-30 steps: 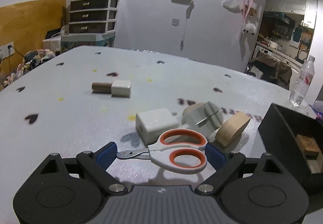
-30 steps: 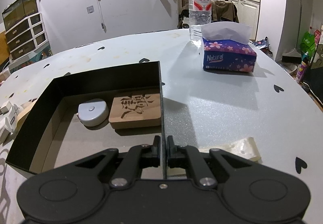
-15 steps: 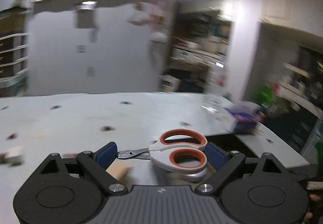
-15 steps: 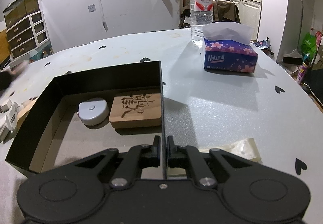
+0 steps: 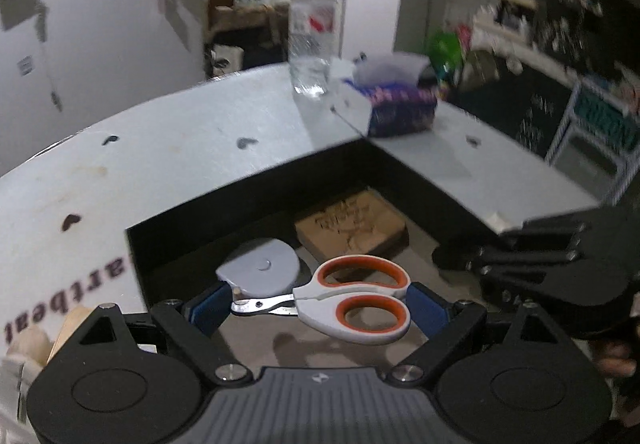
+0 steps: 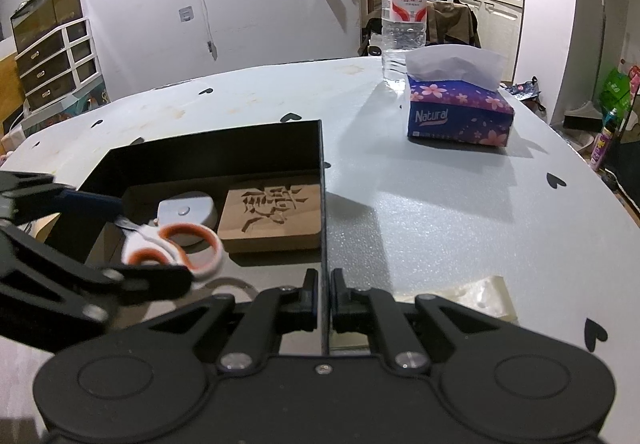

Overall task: Organize rigid objects
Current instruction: 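Carry the scissors into the black box beside the tape measure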

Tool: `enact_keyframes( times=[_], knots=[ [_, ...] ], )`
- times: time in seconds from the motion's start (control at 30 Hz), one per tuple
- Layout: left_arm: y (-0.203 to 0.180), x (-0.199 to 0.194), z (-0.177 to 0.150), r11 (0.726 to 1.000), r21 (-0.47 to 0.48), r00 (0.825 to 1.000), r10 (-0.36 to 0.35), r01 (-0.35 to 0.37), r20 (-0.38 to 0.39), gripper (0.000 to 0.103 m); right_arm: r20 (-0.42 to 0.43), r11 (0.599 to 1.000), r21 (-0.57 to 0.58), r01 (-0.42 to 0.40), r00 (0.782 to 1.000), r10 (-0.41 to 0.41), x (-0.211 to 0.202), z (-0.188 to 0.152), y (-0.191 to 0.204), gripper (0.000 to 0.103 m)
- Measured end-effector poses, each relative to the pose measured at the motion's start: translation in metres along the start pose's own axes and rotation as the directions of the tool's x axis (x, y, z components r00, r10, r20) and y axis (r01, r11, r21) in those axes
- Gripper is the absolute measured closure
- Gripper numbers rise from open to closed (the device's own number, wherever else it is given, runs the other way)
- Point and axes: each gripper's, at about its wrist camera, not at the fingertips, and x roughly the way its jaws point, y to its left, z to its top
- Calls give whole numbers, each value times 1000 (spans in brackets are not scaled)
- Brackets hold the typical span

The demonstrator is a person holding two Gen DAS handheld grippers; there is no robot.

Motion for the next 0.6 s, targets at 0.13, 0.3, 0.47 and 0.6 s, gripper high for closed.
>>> enact_keyframes(
  times=[0.13,0.3,0.47,0.6],
  knots=[
    [1,14,4,999,38,999,-9,11,-50,10,0,1000,1,-1,1000,1,0,0,0,97],
    [-1,19,8,998,60,996,-19,24,-87,10,0,1000,-1,0,1000,0,1,0,0,97],
    [3,18,8,998,58,994,19,-13,-103,10,1,1000,-3,1,1000,-1,0,0,1,96],
    [2,21,7,993,99,992,79,-69,-101,9,0,1000,-4,0,1000,0,0,-1,1,96]
  ],
)
